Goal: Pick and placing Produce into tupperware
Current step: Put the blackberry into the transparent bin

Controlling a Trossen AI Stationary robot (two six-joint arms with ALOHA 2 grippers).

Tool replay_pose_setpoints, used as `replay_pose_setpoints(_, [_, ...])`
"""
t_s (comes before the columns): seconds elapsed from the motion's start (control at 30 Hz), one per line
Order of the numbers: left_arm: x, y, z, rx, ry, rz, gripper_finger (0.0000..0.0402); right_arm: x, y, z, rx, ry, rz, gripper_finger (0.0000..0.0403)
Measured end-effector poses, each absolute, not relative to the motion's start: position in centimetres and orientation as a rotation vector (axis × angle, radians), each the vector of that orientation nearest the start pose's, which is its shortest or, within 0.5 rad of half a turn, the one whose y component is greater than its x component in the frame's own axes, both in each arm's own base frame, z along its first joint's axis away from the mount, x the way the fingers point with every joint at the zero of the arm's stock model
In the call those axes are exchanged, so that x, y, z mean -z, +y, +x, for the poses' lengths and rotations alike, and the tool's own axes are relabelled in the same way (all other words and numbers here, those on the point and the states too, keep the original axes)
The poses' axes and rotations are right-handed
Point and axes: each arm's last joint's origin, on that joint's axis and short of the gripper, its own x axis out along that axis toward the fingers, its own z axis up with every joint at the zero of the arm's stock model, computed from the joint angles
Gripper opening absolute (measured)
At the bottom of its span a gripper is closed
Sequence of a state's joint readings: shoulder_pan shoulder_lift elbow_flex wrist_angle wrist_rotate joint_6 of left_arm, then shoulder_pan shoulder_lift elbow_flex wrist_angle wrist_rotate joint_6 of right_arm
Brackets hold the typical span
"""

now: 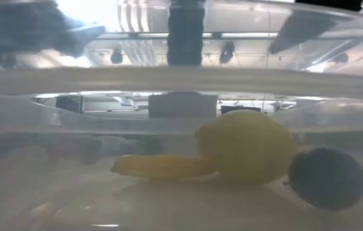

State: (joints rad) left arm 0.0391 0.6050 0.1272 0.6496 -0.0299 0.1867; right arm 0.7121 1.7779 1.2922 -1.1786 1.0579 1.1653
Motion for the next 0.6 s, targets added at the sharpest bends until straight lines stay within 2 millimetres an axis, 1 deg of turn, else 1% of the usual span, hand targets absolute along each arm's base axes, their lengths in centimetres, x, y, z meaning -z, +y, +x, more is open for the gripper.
replay_pose_setpoints(0.1, [-21.0, 0.6, 14.4, -0.084, -0.157, 0.187, 0.0, -22.2, 18.1, 23.6, 0.681, 0.624, -0.182, 0.0227])
replay_pose_setpoints(0.27, [-21.0, 0.6, 14.4, -0.084, -0.157, 0.187, 0.0, -23.3, 17.5, 21.7, 0.508, 0.522, -0.119, 0.0226])
replay_pose_setpoints(0.37, [-21.2, 0.7, 14.4, -0.085, -0.166, 0.186, 0.0, -23.7, 16.8, 20.7, 0.34, 0.483, -0.083, 0.0226])
replay_pose_setpoints(0.47, [-21.3, 0.6, 14.3, -0.084, -0.187, 0.164, 0.0, -23.9, 16.3, 19.8, 0.137, 0.401, -0.06, 0.0226])
replay_pose_setpoints(0.53, [-21.4, 0.6, 14.3, -0.085, -0.195, 0.163, 0.0, -23.9, 16.1, 19.3, 0.005, 0.343, -0.083, 0.0226])
replay_pose_setpoints(0.6, [-21.4, 0.6, 14.3, -0.085, -0.195, 0.163, 0.0, -23.8, 15.7, 18.8, -0.068, 0.314, -0.124, 0.0226])
